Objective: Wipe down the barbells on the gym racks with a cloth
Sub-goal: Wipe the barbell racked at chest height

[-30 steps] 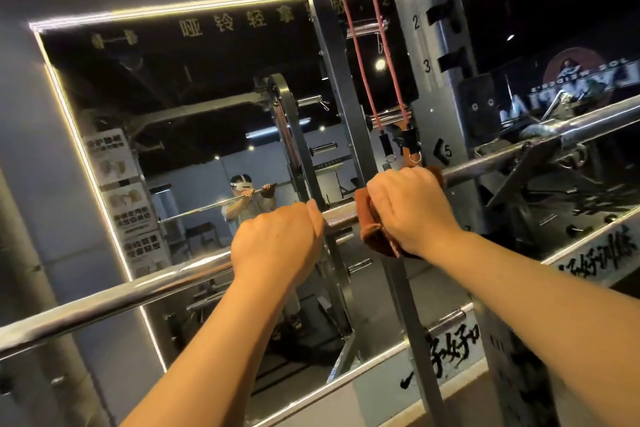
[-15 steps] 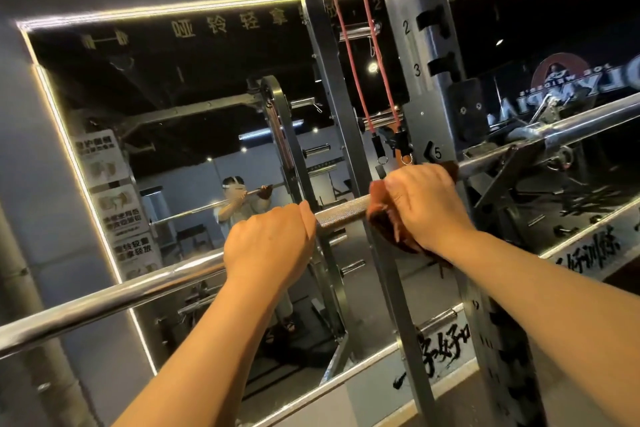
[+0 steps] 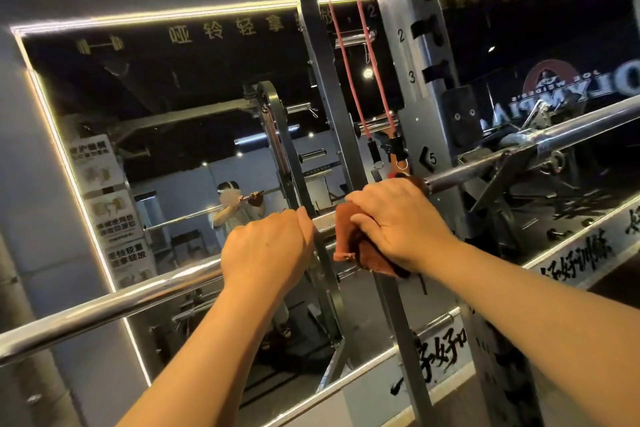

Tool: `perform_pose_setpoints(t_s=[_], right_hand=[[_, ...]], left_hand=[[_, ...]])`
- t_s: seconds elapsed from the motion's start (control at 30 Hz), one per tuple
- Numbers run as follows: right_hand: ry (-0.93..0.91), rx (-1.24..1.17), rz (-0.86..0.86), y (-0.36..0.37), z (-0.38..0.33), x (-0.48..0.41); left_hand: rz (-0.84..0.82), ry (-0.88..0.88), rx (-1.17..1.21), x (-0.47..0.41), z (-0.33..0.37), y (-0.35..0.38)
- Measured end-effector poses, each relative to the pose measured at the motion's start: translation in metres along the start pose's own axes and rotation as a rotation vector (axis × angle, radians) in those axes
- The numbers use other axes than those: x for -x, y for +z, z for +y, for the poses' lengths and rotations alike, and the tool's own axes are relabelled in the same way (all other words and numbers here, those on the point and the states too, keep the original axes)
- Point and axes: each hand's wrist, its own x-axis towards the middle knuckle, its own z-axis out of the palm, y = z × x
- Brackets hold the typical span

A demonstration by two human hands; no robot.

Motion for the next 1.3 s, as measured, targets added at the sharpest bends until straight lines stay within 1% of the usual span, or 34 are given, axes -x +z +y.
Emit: perform_pose_setpoints(t_s=[0.07,0.1,0.17,0.2,0.23,0.27,0.37,0.43,0.5,0.53,0.57,0.6,0.63,0.7,0.73,0.77,0.8,0.83,0.9,0.97,1.03,1.07,1.17,1.23,1.3], right_hand=[[0.146,-0.022,0.060,0.003,0.016,0.009],[0.229,-0.054,0.117,0.005,0.011,0.011],[0.389,-0.087,0.200,0.014,-0.017,0.004],[0.422,-0.061,0.198,0.016,-0.034,-0.002],[0.402,-0.029,0.181,0.018,-0.052,-0.006],[0.351,-0.047,0.169,0.021,-0.065,-0.007],[0.171,-0.213,0.173,0.021,-0.074,0.001],[0.099,-0.205,0.075,0.006,-0.065,0.003],[-0.001,-0.055,-0.023,-0.015,-0.054,-0.010],[-0.050,0.058,-0.120,-0.023,-0.049,-0.021],[-0.065,0.120,-0.239,-0.030,-0.045,-0.033],[-0.038,0.124,-0.338,-0.033,-0.042,-0.043],[0.004,0.124,-0.379,-0.033,-0.041,-0.049],[0.010,0.224,-0.272,-0.024,-0.049,-0.043],[0.021,0.283,-0.178,-0.018,-0.056,-0.035],[0.040,0.292,-0.069,-0.012,-0.062,-0.027],[0.075,0.233,0.032,-0.003,-0.065,-0.019],[0.108,0.125,0.073,0.005,-0.067,-0.009],[0.238,-0.088,0.028,0.016,-0.073,0.011],[0.256,-0.114,-0.026,0.022,-0.079,0.025],[0.226,-0.125,-0.015,0.014,-0.075,0.019],[0.200,-0.098,-0.023,0.004,-0.071,0.009],[-0.005,0.249,-0.170,-0.023,-0.060,-0.024],[-0.034,0.286,-0.220,-0.027,-0.060,-0.035],[-0.018,0.270,-0.174,-0.027,-0.067,-0.035]], left_hand=[[0.001,-0.002,0.011,0.000,0.001,0.000],[0.010,-0.004,0.014,0.000,0.001,0.000],[0.020,-0.009,0.015,-0.001,-0.001,0.002],[0.019,-0.014,0.012,-0.002,-0.001,0.003],[0.020,-0.019,0.013,-0.002,-0.001,0.003],[0.028,-0.024,0.021,-0.002,0.000,0.003],[0.044,-0.023,0.078,-0.001,0.000,-0.001],[0.002,-0.011,0.135,-0.001,-0.002,-0.002],[-0.056,-0.006,0.157,-0.002,-0.006,-0.004],[-0.079,-0.017,0.160,-0.002,-0.007,-0.005],[-0.090,-0.034,0.171,-0.002,-0.008,-0.006],[-0.097,-0.055,0.177,0.000,-0.008,-0.007],[-0.091,-0.072,0.180,0.002,-0.007,-0.009],[-0.077,-0.079,0.168,0.004,-0.005,-0.011],[-0.085,-0.080,0.164,0.004,-0.004,-0.010],[-0.090,-0.078,0.166,0.004,-0.004,-0.010],[-0.089,-0.070,0.168,0.003,-0.004,-0.008],[-0.083,-0.055,0.173,0.002,-0.004,-0.007],[-0.066,-0.034,0.184,0.001,-0.005,-0.004],[-0.038,-0.027,0.196,0.000,-0.006,-0.002],[-0.030,-0.025,0.183,0.000,-0.006,0.000],[-0.026,-0.018,0.171,0.000,-0.007,0.001],[-0.019,0.020,0.138,0.000,-0.006,0.000],[-0.014,0.030,0.139,0.000,-0.006,0.000],[0.007,0.024,0.143,0.001,-0.006,0.000]])
